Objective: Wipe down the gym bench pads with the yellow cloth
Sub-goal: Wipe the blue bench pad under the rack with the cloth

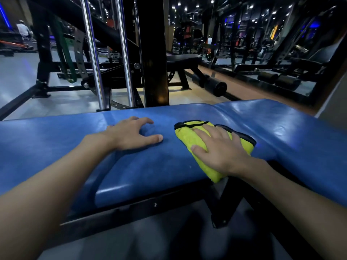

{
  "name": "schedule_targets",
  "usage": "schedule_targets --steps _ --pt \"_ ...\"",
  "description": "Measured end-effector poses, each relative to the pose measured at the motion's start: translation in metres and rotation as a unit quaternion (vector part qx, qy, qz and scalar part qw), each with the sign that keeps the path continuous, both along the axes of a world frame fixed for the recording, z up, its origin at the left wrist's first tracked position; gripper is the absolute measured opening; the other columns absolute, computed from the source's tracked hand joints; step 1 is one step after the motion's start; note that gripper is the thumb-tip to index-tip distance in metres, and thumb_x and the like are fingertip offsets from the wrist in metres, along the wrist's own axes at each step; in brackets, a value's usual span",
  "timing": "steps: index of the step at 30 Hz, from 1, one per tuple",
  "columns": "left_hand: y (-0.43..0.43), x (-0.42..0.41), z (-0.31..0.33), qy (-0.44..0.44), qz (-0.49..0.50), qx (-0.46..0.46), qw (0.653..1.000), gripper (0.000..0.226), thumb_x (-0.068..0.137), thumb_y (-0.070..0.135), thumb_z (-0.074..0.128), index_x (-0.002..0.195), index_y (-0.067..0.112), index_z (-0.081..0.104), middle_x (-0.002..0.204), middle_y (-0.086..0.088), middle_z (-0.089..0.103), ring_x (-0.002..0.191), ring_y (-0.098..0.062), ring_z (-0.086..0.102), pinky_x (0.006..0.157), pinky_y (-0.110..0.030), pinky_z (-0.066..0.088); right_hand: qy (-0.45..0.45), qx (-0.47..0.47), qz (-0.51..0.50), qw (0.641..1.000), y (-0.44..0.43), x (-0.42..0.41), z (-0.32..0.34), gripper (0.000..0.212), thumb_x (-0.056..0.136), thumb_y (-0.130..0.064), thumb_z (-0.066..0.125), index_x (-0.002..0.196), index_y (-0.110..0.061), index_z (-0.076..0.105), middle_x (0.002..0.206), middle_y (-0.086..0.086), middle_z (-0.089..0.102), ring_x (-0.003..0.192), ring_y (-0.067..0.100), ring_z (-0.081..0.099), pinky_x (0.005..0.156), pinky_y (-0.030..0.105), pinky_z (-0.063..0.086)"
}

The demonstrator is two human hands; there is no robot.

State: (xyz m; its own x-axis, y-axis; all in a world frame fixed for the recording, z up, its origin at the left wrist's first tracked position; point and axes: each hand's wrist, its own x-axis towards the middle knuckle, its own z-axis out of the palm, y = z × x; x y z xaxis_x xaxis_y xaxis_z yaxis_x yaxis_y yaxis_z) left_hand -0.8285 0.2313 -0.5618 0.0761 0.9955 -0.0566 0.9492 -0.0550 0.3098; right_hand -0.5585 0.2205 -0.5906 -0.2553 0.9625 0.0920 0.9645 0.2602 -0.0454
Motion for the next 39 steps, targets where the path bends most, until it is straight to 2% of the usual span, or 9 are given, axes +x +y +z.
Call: schedule_targets --steps 2,4,11,17,20,23,26,32,39 --pt "-0.004 -0.005 0.000 0.021 -0.006 -0.029 0.999 0.105 0.048 0.102 0.034 0.141 0.053 0.035 0.151 0.005 0.040 0.136 -0.025 0.043 0.111 -0.058 0.031 0.002 0.013 -0.003 1.000 -0.009 0.002 -0.004 0.068 0.089 -0.072 0.015 0.152 -0.047 0.009 0.165 -0.009 0.004 0.152 0.024 0.003 0.118 0.060 0.007" --pt "-0.006 -0.009 -0.004 0.057 -0.011 -0.037 0.998 0.106 0.047 0.104 0.029 0.141 0.057 0.033 0.153 0.007 0.038 0.139 -0.024 0.040 0.110 -0.059 0.029 0.004 0.007 -0.009 1.000 -0.005 0.000 -0.003 0.064 0.092 -0.070 0.019 0.152 -0.048 0.010 0.165 -0.009 0.006 0.151 0.024 0.005 0.117 0.061 0.007" --pt "0.002 -0.007 -0.006 0.090 -0.013 -0.029 0.995 0.085 0.064 0.098 0.038 0.138 0.057 0.032 0.145 0.007 0.040 0.136 -0.025 0.038 0.106 -0.059 0.028 -0.005 -0.031 -0.006 0.999 0.053 -0.020 0.011 0.063 0.091 -0.068 0.022 0.151 -0.047 0.015 0.162 -0.008 0.014 0.146 0.028 0.015 0.112 0.062 0.016" --pt "0.008 -0.006 -0.003 0.110 -0.024 -0.051 0.992 0.078 0.066 0.096 0.042 0.132 0.055 0.031 0.131 0.010 0.041 0.129 -0.020 0.041 0.104 -0.055 0.031 0.015 -0.053 -0.005 0.998 0.127 -0.048 0.015 0.066 0.090 -0.068 0.025 0.152 -0.047 0.016 0.164 -0.005 0.013 0.148 0.035 0.013 0.110 0.068 0.012" --pt "0.007 -0.008 -0.006 0.112 -0.034 -0.044 0.992 0.084 0.061 0.100 0.036 0.133 0.057 0.029 0.138 0.013 0.037 0.130 -0.017 0.039 0.105 -0.054 0.031 0.025 -0.054 -0.008 0.998 0.161 -0.062 0.016 0.069 0.088 -0.068 0.026 0.152 -0.046 0.017 0.163 -0.004 0.015 0.147 0.036 0.015 0.110 0.068 0.013" --pt "0.004 -0.009 -0.008 0.113 -0.035 -0.035 0.992 0.098 0.049 0.103 0.020 0.136 0.058 0.024 0.144 0.014 0.034 0.134 -0.014 0.036 0.108 -0.054 0.031 0.026 -0.065 -0.005 0.998 0.187 -0.075 0.022 0.068 0.088 -0.067 0.026 0.152 -0.044 0.019 0.161 -0.002 0.020 0.145 0.036 0.018 0.107 0.066 0.017" --pt "0.002 -0.008 -0.009 0.110 -0.034 -0.030 0.993 0.098 0.051 0.101 0.019 0.138 0.057 0.022 0.147 0.012 0.033 0.139 -0.014 0.031 0.110 -0.053 0.028 0.031 -0.082 -0.010 0.996 0.203 -0.087 0.027 0.068 0.089 -0.068 0.024 0.152 -0.043 0.021 0.161 -0.001 0.019 0.147 0.037 0.015 0.108 0.067 0.014" --pt "0.000 -0.008 -0.008 0.107 -0.028 -0.039 0.993 0.104 0.047 0.101 0.016 0.141 0.056 0.022 0.150 0.008 0.031 0.142 -0.016 0.028 0.109 -0.052 0.026 0.027 -0.077 -0.004 0.997 0.188 -0.083 0.026 0.068 0.090 -0.065 0.020 0.154 -0.041 0.018 0.162 -0.001 0.018 0.146 0.036 0.017 0.111 0.066 0.016" --pt "0.002 -0.008 -0.007 0.106 -0.020 -0.040 0.993 0.083 0.070 0.095 0.038 0.142 0.056 0.026 0.153 0.006 0.032 0.143 -0.018 0.030 0.108 -0.056 0.025 0.021 -0.053 0.019 0.998 0.118 -0.065 0.016 0.065 0.091 -0.064 0.021 0.153 -0.044 0.016 0.164 -0.005 0.013 0.147 0.033 0.015 0.112 0.063 0.015"
